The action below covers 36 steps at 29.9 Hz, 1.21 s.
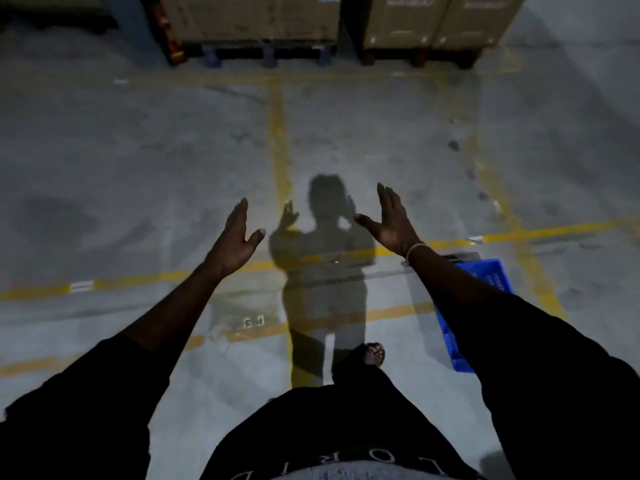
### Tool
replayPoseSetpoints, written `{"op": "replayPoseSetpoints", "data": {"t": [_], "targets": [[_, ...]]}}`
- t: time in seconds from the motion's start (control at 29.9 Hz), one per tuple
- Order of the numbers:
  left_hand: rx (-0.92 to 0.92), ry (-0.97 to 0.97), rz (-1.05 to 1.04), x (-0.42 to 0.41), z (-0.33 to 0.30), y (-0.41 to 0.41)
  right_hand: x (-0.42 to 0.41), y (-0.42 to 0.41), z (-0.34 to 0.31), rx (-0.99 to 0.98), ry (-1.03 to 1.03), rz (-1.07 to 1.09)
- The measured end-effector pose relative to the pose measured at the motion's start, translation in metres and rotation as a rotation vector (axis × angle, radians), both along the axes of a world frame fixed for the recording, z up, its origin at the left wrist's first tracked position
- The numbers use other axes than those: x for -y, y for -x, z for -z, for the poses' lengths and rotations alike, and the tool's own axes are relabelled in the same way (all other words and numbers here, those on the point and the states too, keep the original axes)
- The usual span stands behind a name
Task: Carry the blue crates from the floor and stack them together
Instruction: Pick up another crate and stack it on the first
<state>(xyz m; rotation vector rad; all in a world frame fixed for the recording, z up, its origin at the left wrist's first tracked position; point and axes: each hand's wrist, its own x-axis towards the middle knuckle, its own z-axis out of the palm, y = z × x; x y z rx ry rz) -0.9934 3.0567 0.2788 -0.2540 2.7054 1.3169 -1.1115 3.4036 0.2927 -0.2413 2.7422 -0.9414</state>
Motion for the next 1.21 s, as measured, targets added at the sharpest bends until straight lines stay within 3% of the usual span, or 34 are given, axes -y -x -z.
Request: {"op": "replayPoseSetpoints", "data": {"t": [0.23,0.47,0.9,1.21], "targets": [[-0.028,0.013,-0.254,0.119,-0.003,-0.122,0.154,-0.039,-0.012,0.029,0.031,-0.262],[-0.045,-0.095,-0.539,0.211,-0.004,-0.208,0.302,-0.058,-0.016,0.036,0.042,-0.5],[-0.033,-0.158,-1.103,0.366,-0.015,-0.319,0.616,-0.063,-0.001,0.165,0.05,-0.917],[-0.107,-0.095,-1.357,0.474,-0.032,-0.361,0.822,-0.088,-0.021,0.165,0.014,-1.157]]}}
